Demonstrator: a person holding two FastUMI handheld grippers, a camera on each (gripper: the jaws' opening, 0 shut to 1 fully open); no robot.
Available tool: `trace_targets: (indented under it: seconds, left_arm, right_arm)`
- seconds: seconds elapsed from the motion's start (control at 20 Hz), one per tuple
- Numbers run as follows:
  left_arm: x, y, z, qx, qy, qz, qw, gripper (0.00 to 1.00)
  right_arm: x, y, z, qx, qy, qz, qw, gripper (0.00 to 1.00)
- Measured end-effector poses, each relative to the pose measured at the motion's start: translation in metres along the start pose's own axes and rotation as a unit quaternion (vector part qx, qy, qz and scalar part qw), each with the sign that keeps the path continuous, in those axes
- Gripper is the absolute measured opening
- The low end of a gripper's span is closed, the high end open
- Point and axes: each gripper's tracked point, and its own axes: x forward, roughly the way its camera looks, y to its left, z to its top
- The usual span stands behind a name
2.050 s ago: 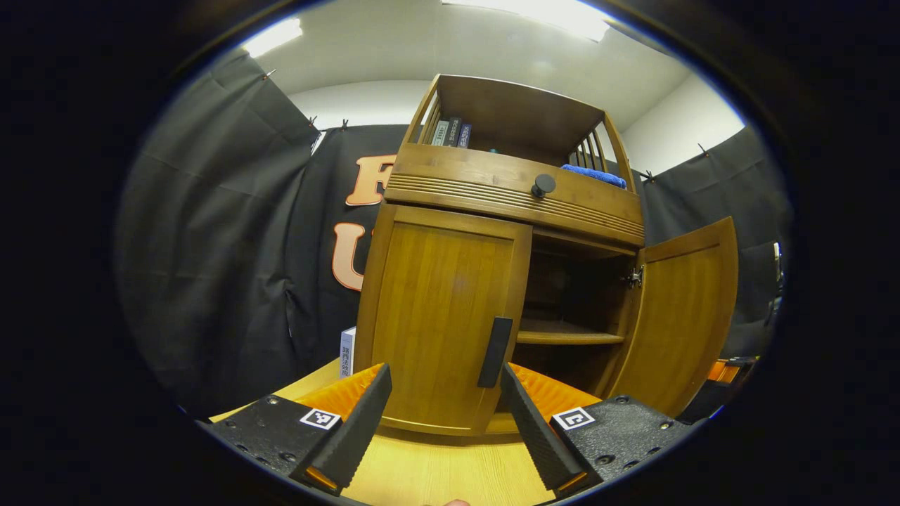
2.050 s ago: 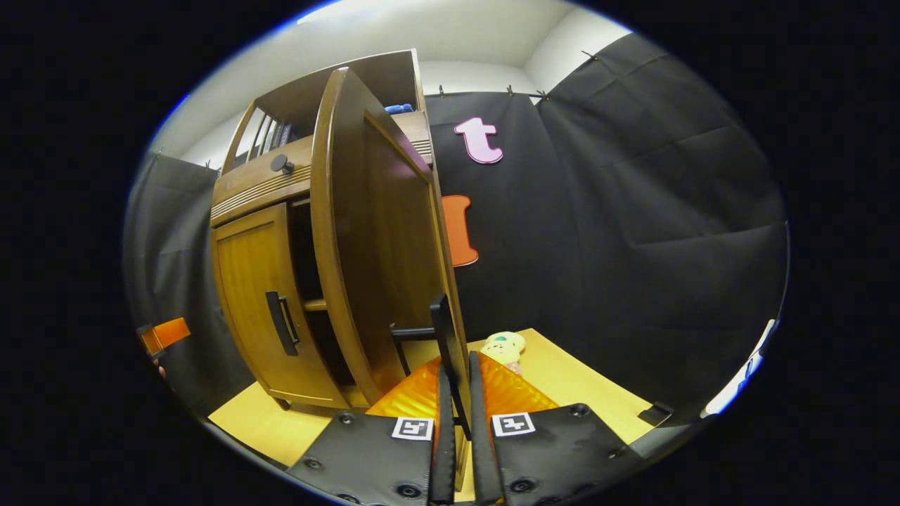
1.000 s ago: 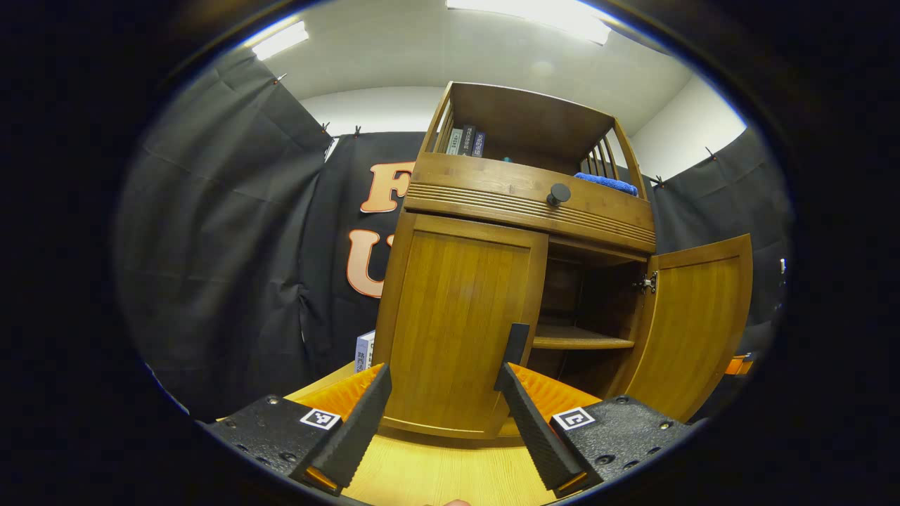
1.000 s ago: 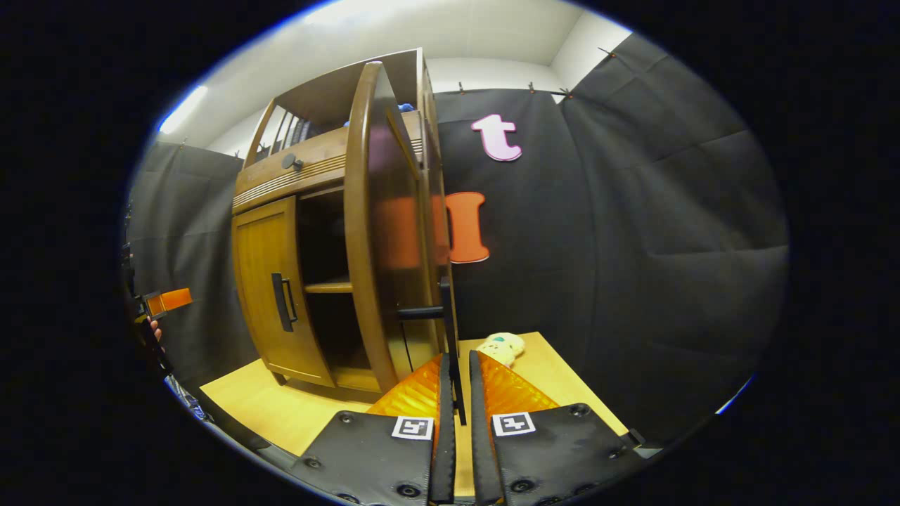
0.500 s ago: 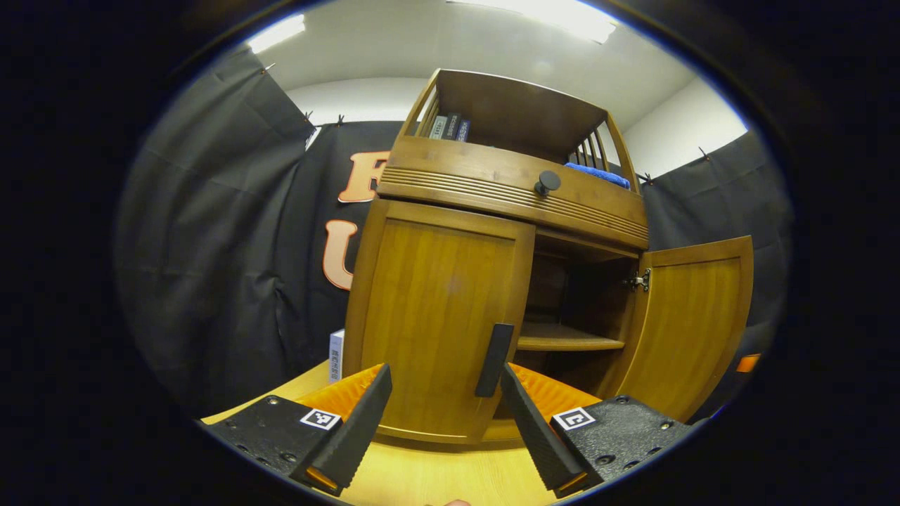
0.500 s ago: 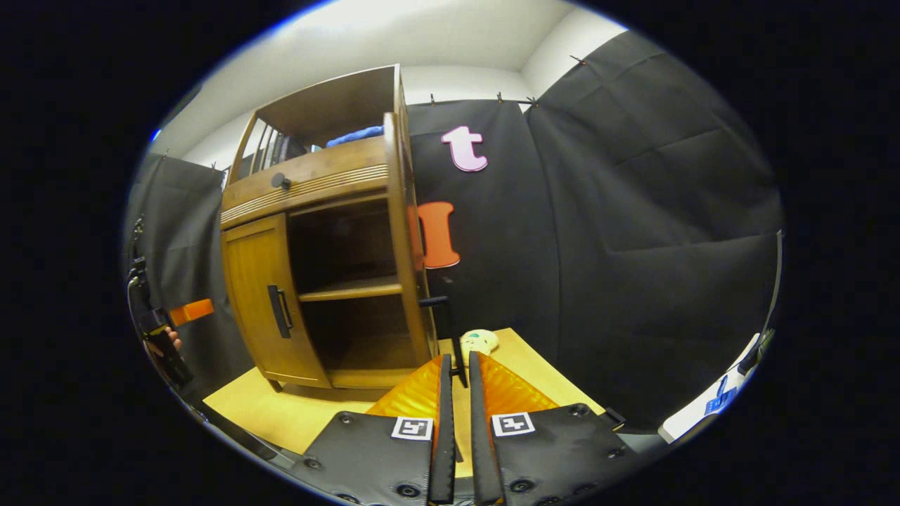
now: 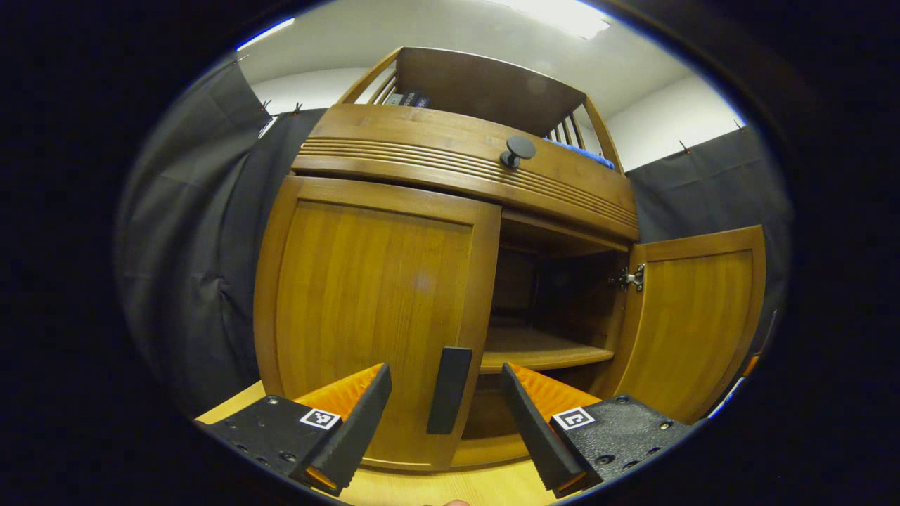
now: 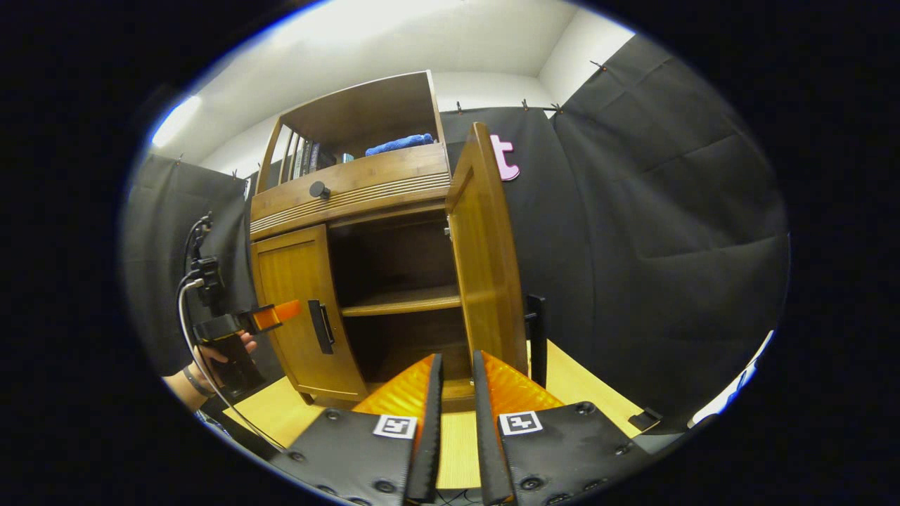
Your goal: Open the right door of the double-door shoe cabinet with the right hand, and open the left door with the left hand.
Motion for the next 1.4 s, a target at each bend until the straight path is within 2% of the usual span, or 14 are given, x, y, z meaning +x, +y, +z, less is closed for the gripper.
trace_targets:
  seconds: [0.15, 0.2, 0.25, 0.4, 0.45, 0.65, 0.7, 0.75, 0.8, 0.9, 1.1, 1.4]
  left_arm:
    - [0.016, -0.006, -0.018, -0.003, 0.012, 0.005, 1.0, 0.92]
    - [0.021, -0.005, -0.02, 0.004, 0.012, 0.008, 1.0, 0.95]
    - [0.027, -0.005, -0.024, 0.013, 0.014, 0.01, 1.0, 0.92]
    - [0.039, -0.003, -0.033, 0.019, 0.019, 0.014, 1.0, 0.86]
    - [0.04, -0.004, -0.036, 0.013, 0.021, 0.01, 1.0, 0.79]
    - [0.055, -0.004, -0.042, 0.015, 0.015, 0.014, 1.0, 0.51]
    - [0.057, -0.001, -0.047, 0.016, 0.024, 0.019, 0.999, 0.63]
    - [0.059, -0.002, -0.047, 0.016, 0.021, 0.017, 1.0, 0.53]
    - [0.063, -0.009, -0.047, 0.007, 0.015, 0.0, 1.0, 0.57]
    - [0.061, -0.01, -0.049, 0.024, 0.017, 0.004, 1.0, 0.33]
    - [0.049, -0.009, -0.046, 0.022, 0.039, 0.009, 0.999, 0.31]
    - [-0.003, 0.0, -0.039, 0.026, 0.058, 0.011, 0.998, 0.31]
  right_arm:
    - [0.002, 0.008, -0.006, -0.021, 0.01, -0.002, 1.0, 0.68]
    - [0.0, 0.01, -0.006, -0.024, 0.009, 0.0, 1.0, 0.78]
    - [0.001, 0.014, -0.006, -0.025, 0.008, 0.004, 1.0, 0.88]
    - [-0.003, 0.02, -0.01, -0.011, 0.009, 0.013, 1.0, 0.86]
    - [-0.005, 0.019, -0.012, -0.008, 0.011, 0.011, 1.0, 0.96]
    - [-0.004, 0.012, -0.018, -0.002, 0.016, 0.0, 1.0, 0.96]
    - [-0.005, 0.01, -0.018, 0.0, 0.016, -0.002, 1.0, 0.96]
    - [-0.005, 0.008, -0.017, 0.001, 0.017, -0.003, 1.0, 0.96]
    - [-0.005, 0.007, -0.017, 0.002, 0.017, -0.005, 1.0, 0.96]
    - [-0.002, 0.007, -0.018, 0.002, 0.018, -0.006, 1.0, 0.96]
    - [0.001, 0.015, -0.023, 0.001, 0.025, 0.002, 1.0, 0.96]
    - [0.008, 0.028, -0.026, 0.0, 0.027, 0.018, 0.999, 0.96]
